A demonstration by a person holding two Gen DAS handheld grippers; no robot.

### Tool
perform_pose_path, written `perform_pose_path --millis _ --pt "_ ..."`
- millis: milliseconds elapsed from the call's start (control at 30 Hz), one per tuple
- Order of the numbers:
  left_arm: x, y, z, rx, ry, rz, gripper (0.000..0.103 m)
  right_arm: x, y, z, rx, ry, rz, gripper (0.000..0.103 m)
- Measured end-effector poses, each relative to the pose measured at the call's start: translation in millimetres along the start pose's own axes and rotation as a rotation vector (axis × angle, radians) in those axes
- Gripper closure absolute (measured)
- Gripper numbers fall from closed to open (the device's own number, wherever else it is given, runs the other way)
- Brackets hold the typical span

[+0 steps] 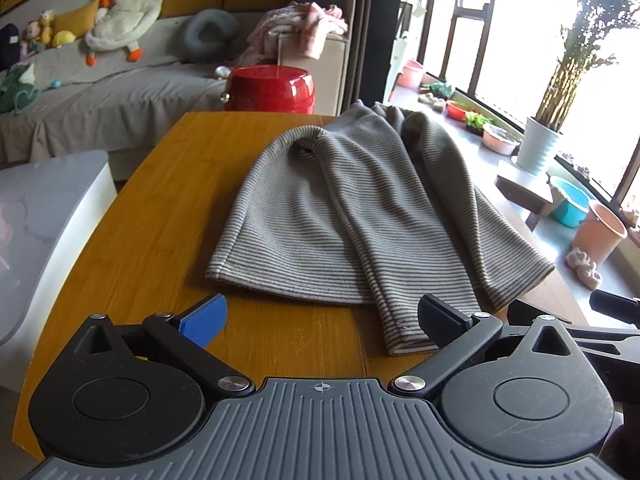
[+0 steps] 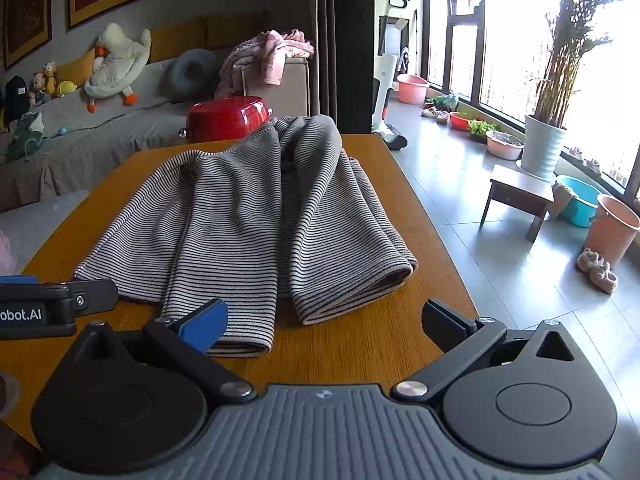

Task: Fold clothes

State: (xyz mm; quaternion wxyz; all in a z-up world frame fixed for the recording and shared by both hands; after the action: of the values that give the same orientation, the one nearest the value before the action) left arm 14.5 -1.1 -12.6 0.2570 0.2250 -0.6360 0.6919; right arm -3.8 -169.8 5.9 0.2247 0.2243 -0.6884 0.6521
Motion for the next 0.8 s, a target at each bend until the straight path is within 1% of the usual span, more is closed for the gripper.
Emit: perform_pose_path --millis 167,300,433,800 --pt "12 6 -5 0.004 0.012 0.027 0.0 -2 0 -3 0.017 0.007 -0.01 0.0" --pt "-1 -3 -1 -0.005 -0.012 -0.038 0.0 -5 0 -4 0.016 0.002 -0.022 0.0" --pt "-3 2 -1 -0.009 -0.014 -0.03 0.0 -2 -1 -3 0.018 0.0 -0.027 0.0" --pt "-4 1 -5 0.005 -0.005 -0.04 0.0 -3 -1 -5 0.025 0.012 -0.031 0.0"
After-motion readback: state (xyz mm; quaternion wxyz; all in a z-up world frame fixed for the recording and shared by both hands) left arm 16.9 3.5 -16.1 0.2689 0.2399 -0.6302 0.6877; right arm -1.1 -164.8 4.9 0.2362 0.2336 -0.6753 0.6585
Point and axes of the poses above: each gripper's, at about its wrist camera, not at the fingertips, and x roughly against the way its jaws point, z to its right, y to its underside, the point moved 2 cm from there along -x, roughly the way its jaws point, and after that the axes turned 1 degree about -x, right-handed, at the moved point
